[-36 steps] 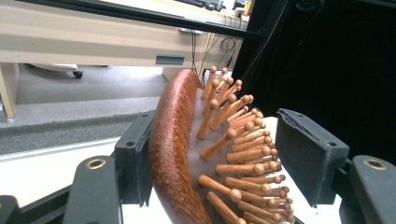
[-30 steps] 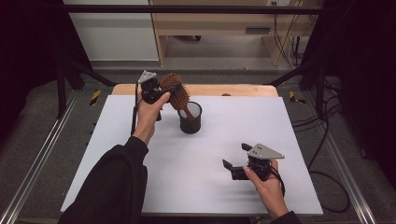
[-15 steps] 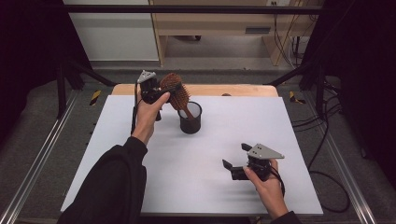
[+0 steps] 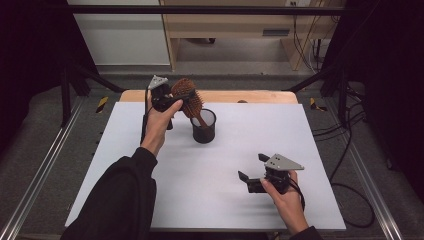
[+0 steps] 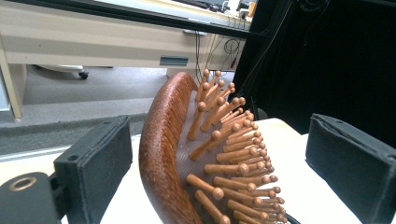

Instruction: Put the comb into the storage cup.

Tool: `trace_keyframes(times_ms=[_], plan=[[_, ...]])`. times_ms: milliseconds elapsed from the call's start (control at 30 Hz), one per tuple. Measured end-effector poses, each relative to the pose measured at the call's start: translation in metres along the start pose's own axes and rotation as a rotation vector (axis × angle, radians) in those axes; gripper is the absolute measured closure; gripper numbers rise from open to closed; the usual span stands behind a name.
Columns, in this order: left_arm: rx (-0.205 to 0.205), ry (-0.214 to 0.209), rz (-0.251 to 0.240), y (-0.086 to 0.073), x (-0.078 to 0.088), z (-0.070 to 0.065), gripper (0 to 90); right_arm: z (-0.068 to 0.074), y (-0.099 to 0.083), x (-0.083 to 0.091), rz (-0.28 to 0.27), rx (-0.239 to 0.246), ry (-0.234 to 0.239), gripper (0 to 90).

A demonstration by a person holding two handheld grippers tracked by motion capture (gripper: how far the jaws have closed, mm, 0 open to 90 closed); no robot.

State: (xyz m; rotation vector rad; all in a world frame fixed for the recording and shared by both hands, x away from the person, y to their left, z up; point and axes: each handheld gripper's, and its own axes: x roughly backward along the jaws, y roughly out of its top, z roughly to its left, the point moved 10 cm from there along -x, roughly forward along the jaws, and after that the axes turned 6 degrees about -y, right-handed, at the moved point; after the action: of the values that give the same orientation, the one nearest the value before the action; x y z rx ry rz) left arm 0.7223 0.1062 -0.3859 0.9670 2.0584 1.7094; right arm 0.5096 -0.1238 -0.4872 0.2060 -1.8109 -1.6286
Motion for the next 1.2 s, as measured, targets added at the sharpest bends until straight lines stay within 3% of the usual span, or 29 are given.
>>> trace_keyframes(times_ms=[333,1200], plan=[[0.001,0.005,-0.021,0.002,0.005,0.001,5.5,0.0,0.0,0.0,0.001,0.002,0.0,4.1],[-0.026,0.009,-0.02,-0.002,0.016,-0.006,3.8,-0.001,0.0,-0.001,-0.003,-0.005,0.002,4.1]])
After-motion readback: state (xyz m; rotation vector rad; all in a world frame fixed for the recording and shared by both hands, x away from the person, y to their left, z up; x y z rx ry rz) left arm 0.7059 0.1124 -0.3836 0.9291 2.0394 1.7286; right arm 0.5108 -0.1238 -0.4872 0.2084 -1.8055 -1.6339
